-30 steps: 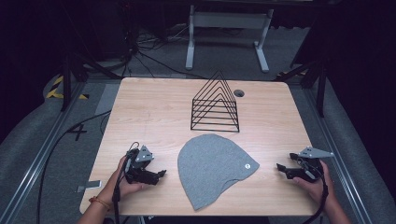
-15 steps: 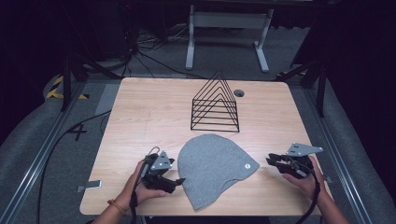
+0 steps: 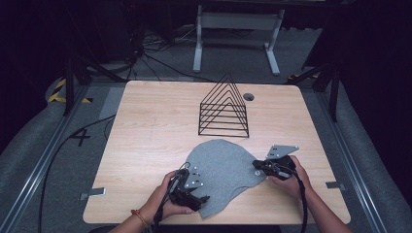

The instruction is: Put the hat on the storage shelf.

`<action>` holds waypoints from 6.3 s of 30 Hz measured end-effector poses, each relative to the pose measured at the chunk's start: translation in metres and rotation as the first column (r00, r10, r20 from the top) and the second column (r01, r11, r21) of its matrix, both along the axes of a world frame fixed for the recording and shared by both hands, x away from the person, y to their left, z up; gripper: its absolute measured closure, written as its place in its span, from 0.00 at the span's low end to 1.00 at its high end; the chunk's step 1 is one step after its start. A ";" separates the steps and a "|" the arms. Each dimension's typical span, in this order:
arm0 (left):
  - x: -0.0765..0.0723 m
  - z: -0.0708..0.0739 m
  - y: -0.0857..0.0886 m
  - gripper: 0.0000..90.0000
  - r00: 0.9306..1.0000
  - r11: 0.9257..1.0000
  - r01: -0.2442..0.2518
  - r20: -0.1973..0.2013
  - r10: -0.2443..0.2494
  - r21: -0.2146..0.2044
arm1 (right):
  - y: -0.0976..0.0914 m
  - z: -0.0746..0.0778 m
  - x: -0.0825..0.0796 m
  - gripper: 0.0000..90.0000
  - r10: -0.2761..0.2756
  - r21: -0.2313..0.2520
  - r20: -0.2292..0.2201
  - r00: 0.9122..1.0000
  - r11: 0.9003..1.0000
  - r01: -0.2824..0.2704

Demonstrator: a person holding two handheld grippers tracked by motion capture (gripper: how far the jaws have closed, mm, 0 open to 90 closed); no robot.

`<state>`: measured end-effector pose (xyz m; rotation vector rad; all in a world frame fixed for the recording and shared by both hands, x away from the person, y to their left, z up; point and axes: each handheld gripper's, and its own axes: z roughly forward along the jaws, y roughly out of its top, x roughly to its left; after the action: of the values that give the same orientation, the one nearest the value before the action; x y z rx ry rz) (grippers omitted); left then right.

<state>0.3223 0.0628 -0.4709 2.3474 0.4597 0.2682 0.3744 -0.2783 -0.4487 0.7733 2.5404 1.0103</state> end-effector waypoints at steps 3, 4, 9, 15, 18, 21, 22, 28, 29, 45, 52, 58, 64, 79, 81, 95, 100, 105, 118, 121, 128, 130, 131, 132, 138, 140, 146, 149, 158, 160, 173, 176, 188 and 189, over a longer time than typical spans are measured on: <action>0.005 0.000 0.005 0.20 1.000 1.000 -0.009 0.013 0.009 0.007 | -0.001 -0.007 0.002 0.93 -0.001 0.003 -0.040 0.999 1.000 0.001; 0.006 0.001 0.007 0.20 0.999 0.999 -0.030 0.012 0.030 0.011 | -0.002 -0.008 0.001 0.93 -0.002 0.007 -0.040 0.999 1.000 0.003; 0.015 -0.001 0.020 0.20 0.996 0.996 -0.086 0.002 0.086 -0.008 | -0.002 -0.008 -0.008 0.93 0.010 0.004 -0.041 0.999 1.000 -0.010; 0.031 -0.002 0.034 0.20 0.991 0.991 -0.129 -0.034 0.129 -0.023 | -0.005 -0.008 -0.025 0.93 0.007 0.020 -0.061 0.998 1.000 -0.006; 0.039 -0.004 0.038 0.19 0.988 0.990 -0.134 -0.080 0.130 -0.043 | -0.004 -0.008 -0.030 0.93 -0.001 0.013 -0.061 0.998 1.000 0.002; 0.044 -0.004 0.040 0.18 0.988 0.990 -0.136 -0.079 0.133 -0.042 | -0.002 -0.007 -0.035 0.93 -0.006 0.009 -0.073 0.997 1.000 0.006; 0.046 -0.003 0.041 0.18 0.988 0.990 -0.136 -0.077 0.133 -0.035 | -0.001 -0.008 -0.037 0.93 -0.005 0.010 -0.074 0.997 1.000 0.005; 0.051 -0.003 0.044 0.18 0.987 0.990 -0.140 -0.079 0.137 -0.030 | 0.001 -0.007 -0.050 0.92 0.001 0.007 -0.081 0.997 1.000 0.000; 0.054 -0.003 0.045 0.18 0.987 0.990 -0.142 -0.077 0.139 -0.029 | 0.003 -0.007 -0.054 0.92 0.011 0.005 -0.085 0.996 1.000 -0.011; 0.074 0.014 0.048 0.31 0.988 0.988 -0.149 -0.055 0.146 -0.050 | 0.006 0.014 -0.013 0.64 -0.093 0.028 -0.034 0.995 0.995 0.094; 0.105 0.012 0.036 0.33 0.980 0.981 -0.190 -0.076 0.186 -0.042 | 0.025 0.012 0.032 0.55 -0.117 0.002 -0.053 0.992 0.993 0.117; 0.111 0.004 0.024 0.29 0.980 0.983 -0.185 -0.072 0.185 -0.001 | 0.036 0.002 0.050 0.48 -0.124 -0.005 -0.101 0.987 0.992 0.124; 0.107 0.003 0.023 0.23 0.982 0.988 -0.157 -0.106 0.155 -0.004 | 0.041 -0.005 0.047 0.41 -0.120 -0.034 -0.115 0.986 0.993 0.117; 0.099 0.009 0.015 0.67 0.984 0.990 -0.137 -0.120 0.135 -0.012 | 0.046 -0.002 0.037 0.86 -0.100 -0.016 -0.159 0.982 0.995 0.099; 0.100 0.008 0.016 0.76 0.982 0.990 -0.143 -0.128 0.139 -0.022 | 0.044 -0.003 0.037 0.90 -0.096 0.011 -0.178 0.979 0.995 0.100; 0.095 0.020 0.018 0.94 0.988 0.989 -0.130 -0.096 0.123 -0.069 | 0.037 0.006 0.027 0.94 -0.064 0.048 -0.140 0.988 0.996 0.072; 0.087 0.048 0.019 0.94 0.994 0.986 -0.103 -0.038 0.099 -0.127 | 0.028 0.034 0.015 0.94 -0.049 0.097 -0.063 0.997 0.994 0.055; 0.083 0.087 0.016 0.95 0.996 0.980 -0.069 0.047 0.079 -0.185 | 0.017 0.070 0.006 0.94 -0.060 0.164 0.026 0.998 0.985 0.055; 0.080 0.175 0.005 0.95 0.974 0.974 -0.001 0.219 0.052 -0.226 | 0.003 0.151 -0.001 0.94 -0.094 0.247 0.194 0.976 0.968 0.044; 0.087 0.200 0.003 0.95 0.968 0.965 0.006 0.244 0.060 -0.261 | 0.001 0.180 0.004 0.94 -0.116 0.269 0.242 0.963 0.962 0.048; 0.112 0.238 0.002 0.95 0.956 0.954 -0.015 0.276 0.103 -0.301 | 0.002 0.223 0.029 0.94 -0.147 0.276 0.293 0.945 0.959 0.063; 0.122 0.245 0.001 0.95 0.952 0.954 -0.030 0.281 0.119 -0.300 | 0.003 0.235 0.038 0.94 -0.155 0.258 0.304 0.940 0.963 0.075; 0.127 0.249 0.001 0.95 0.952 0.954 -0.039 0.278 0.126 -0.298 | 0.004 0.241 0.043 0.94 -0.162 0.257 0.305 0.939 0.963 0.083; 0.131 0.252 0.001 0.95 0.950 0.954 -0.047 0.281 0.134 -0.297 | 0.005 0.245 0.047 0.94 -0.164 0.257 0.315 0.935 0.963 0.083; 0.158 0.268 -0.001 0.95 0.945 0.955 -0.081 0.284 0.165 -0.286 | 0.008 0.267 0.069 0.94 -0.182 0.253 0.342 0.922 0.963 0.096; 0.165 0.269 -0.002 0.95 0.944 0.952 -0.091 0.279 0.176 -0.292 | 0.009 0.273 0.080 0.94 -0.196 0.259 0.342 0.919 0.960 0.108; 0.186 0.274 0.002 0.95 0.932 0.947 -0.137 0.286 0.223 -0.292 | 0.016 0.276 0.104 0.94 -0.218 0.265 0.341 0.914 0.956 0.129; 0.193 0.273 0.002 0.95 0.930 0.948 -0.143 0.289 0.227 -0.285 | 0.020 0.270 0.113 0.94 -0.222 0.266 0.330 0.918 0.954 0.135; 0.205 0.263 0.008 0.95 0.933 0.939 -0.173 0.256 0.253 -0.297 | 0.030 0.253 0.132 0.94 -0.211 0.272 0.296 0.932 0.954 0.129; 0.205 0.262 0.009 0.95 0.934 0.940 -0.171 0.255 0.250 -0.296 | 0.031 0.251 0.133 0.94 -0.209 0.276 0.296 0.932 0.953 0.126; 0.190 0.247 0.010 0.95 0.943 0.932 -0.129 0.248 0.221 -0.340 | 0.027 0.234 0.119 0.94 -0.183 0.306 0.291 0.939 0.948 0.089; 0.187 0.242 0.010 0.95 0.949 0.927 -0.115 0.237 0.209 -0.357 | 0.027 0.229 0.116 0.94 -0.170 0.297 0.292 0.941 0.952 0.080; 0.169 0.248 0.020 0.95 0.958 0.907 -0.069 0.227 0.177 -0.416 | 0.019 0.238 0.099 0.94 -0.147 0.311 0.310 0.939 0.949 0.045; 0.165 0.250 0.021 0.95 0.957 0.908 -0.054 0.239 0.166 -0.416 | 0.020 0.240 0.097 0.94 -0.143 0.304 0.319 0.937 0.952 0.042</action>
<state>0.4874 0.0838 -0.2213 1.8471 0.4652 0.4913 0.4713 -0.2588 -0.2092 0.7150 2.0709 1.3766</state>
